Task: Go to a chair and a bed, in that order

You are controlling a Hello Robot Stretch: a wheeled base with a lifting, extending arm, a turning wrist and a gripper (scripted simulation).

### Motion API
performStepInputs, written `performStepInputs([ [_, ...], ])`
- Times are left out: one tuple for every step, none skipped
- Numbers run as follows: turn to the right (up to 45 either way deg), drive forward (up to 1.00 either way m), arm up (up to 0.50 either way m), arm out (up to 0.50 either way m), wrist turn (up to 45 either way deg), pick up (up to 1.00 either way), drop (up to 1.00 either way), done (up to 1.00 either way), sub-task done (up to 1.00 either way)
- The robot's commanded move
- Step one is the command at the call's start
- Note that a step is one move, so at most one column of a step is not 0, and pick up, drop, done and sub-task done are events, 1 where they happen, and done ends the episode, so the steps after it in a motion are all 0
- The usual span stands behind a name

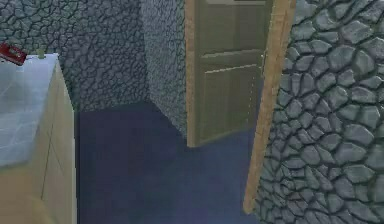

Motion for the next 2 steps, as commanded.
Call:
performStepInputs([
  [0.0,1.00,0.00,0.00,0.0,0.00,0.00,0.00,0.00],
  [-6.0,0.00,0.00,0.00,0.0,0.00,0.00,0.00,0.00],
])
